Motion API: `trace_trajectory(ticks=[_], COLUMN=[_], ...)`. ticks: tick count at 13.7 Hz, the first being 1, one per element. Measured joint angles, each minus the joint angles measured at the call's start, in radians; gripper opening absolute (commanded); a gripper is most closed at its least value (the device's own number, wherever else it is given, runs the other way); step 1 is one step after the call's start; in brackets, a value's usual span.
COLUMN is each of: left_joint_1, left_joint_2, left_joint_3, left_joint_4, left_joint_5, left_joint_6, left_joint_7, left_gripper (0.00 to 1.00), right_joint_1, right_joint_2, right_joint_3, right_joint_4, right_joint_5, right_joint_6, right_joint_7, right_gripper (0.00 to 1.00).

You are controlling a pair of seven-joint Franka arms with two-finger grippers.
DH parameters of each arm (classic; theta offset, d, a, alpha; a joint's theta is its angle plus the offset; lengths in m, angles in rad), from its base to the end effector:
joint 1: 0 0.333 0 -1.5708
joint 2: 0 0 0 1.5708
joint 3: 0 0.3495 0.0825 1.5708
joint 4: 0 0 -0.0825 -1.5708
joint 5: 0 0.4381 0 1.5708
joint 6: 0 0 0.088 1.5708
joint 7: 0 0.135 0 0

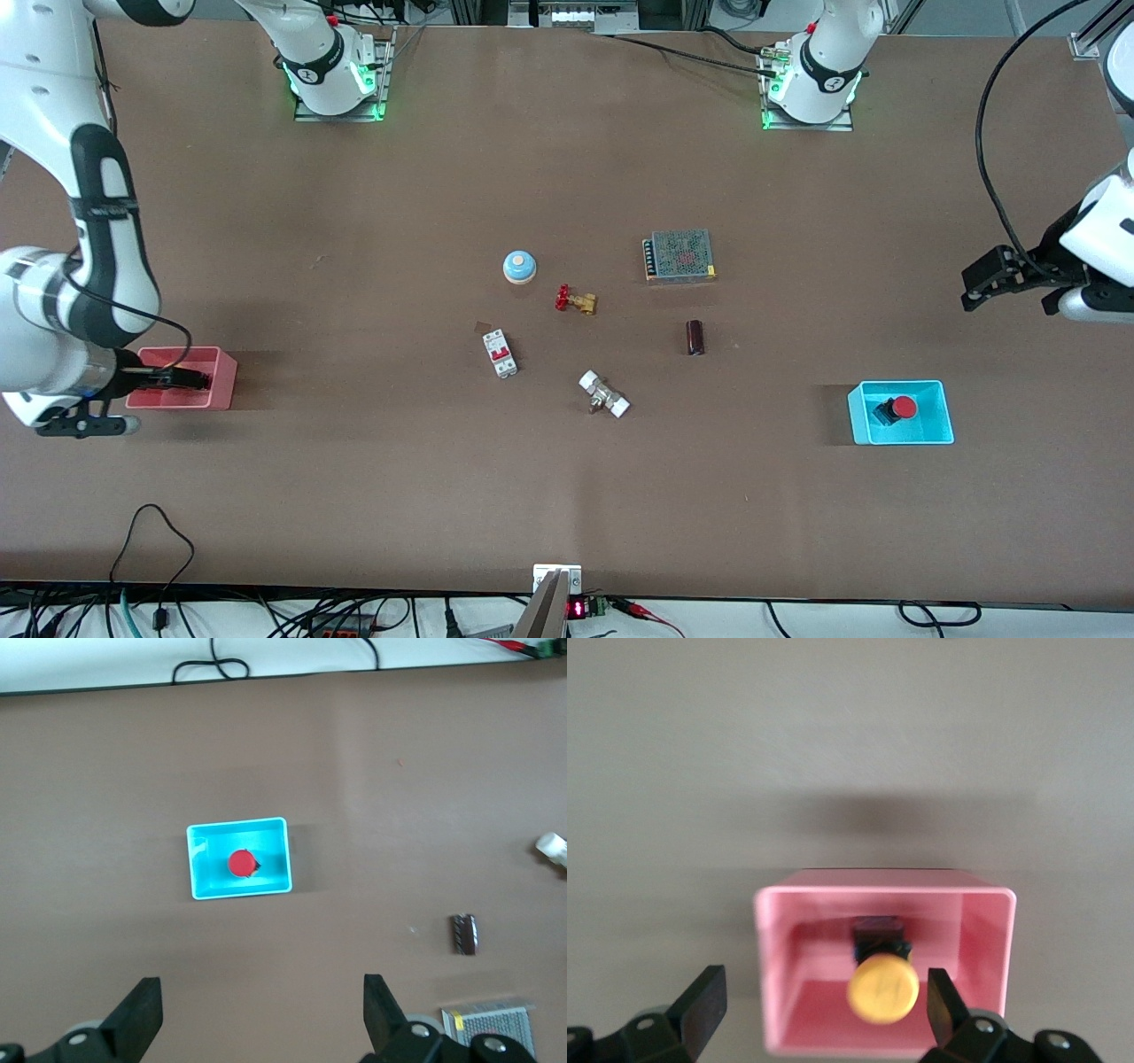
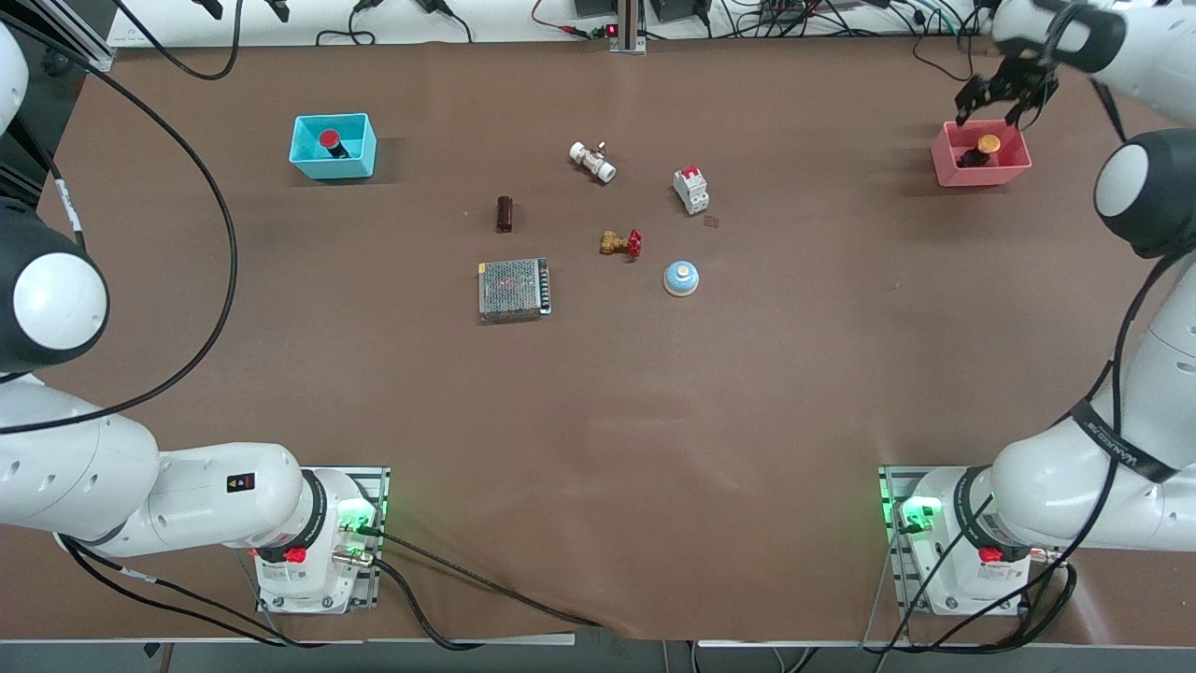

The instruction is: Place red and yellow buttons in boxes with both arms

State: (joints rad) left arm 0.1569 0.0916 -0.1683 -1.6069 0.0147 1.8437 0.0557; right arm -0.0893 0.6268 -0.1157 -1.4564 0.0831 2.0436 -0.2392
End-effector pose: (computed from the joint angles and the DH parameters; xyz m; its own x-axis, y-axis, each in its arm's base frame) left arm 0.6655 -0.0018 0.5795 0.9870 -0.0680 0.1458 -0.0676 -0.9977 -0.0074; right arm 0.7646 -0.1379 0.2888 0.9993 0.0159 -0.0330 0.0154 -0.9998 -0.0130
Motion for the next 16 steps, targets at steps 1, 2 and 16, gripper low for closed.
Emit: trace_trajectory(ticks=[1, 2, 16], left_joint_1=[0.003, 0.005, 0.009], left_joint_2=[-0.018, -0.033, -0.097], left_joint_3=[0.0, 0.0, 0.001], left_joint_4=[-0.018, -0.037, -0.109], left_joint_5=[-0.004, -0.007, -0.013], left_joint_6=[0.002, 0.008, 0.037], left_joint_7=[0.014, 0.021, 0.031], left_gripper=[1.0, 1.0, 1.0], right_joint_1=[0.009, 0.022, 0.173], right_joint_2=[-0.052, -0.107, -0.516], right_joint_3=[0.004, 0.008, -0.023], right_joint_4=[0.004, 0.004, -0.097], right_joint_5=[0.005, 0.007, -0.049], right_joint_6=[-0.045, -0.096, -0.436], right_joint_7=[0.0, 0.001, 0.161], right_gripper=[1.0, 1.0, 1.0])
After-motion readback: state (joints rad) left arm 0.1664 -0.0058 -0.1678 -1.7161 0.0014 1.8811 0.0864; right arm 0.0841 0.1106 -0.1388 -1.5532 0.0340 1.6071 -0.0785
